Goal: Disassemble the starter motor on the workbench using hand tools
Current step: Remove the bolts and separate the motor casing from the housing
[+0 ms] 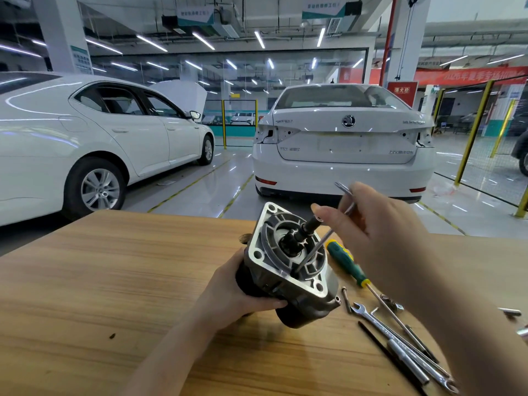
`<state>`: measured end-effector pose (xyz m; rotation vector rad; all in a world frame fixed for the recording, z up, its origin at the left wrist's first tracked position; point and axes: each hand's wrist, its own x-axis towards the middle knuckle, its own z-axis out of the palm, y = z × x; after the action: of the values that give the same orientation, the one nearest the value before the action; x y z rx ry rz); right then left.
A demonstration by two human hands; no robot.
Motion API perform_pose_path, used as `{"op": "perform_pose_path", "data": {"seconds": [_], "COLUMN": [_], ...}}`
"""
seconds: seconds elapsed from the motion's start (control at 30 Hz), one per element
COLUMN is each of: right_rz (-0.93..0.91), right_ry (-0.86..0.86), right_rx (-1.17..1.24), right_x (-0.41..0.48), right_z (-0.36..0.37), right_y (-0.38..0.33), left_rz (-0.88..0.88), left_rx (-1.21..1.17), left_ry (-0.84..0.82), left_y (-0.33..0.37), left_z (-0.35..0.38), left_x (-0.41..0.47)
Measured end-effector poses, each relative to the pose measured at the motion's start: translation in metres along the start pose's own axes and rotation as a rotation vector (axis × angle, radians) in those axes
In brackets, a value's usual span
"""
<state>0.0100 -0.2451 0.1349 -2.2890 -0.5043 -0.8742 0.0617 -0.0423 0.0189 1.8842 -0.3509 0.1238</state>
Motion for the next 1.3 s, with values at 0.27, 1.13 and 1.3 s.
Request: {"op": "perform_pose_path", "data": {"seconds": [0.27, 1.13, 1.3], "right_rz": [0.003, -0.026, 0.039], "right_ry": [-0.207, -0.032, 0.053], "right_rx": [0.050, 0.150, 0.210], "right_x": [-0.001, -0.002, -0.009], "right_z": [-0.028, -0.009, -0.003], "right_y": [0.001, 0.001, 0.001], "left_rz": [0.065, 0.052, 0.058], "left_rx": [0.089, 0.123, 0.122], "left_ry": [0.041, 0.133, 0.128], "left_y": [-0.001, -0.002, -0.005], "left_z": [0.007, 0.012, 0.013], "left_x": [0.004, 0.006, 0.008]}}
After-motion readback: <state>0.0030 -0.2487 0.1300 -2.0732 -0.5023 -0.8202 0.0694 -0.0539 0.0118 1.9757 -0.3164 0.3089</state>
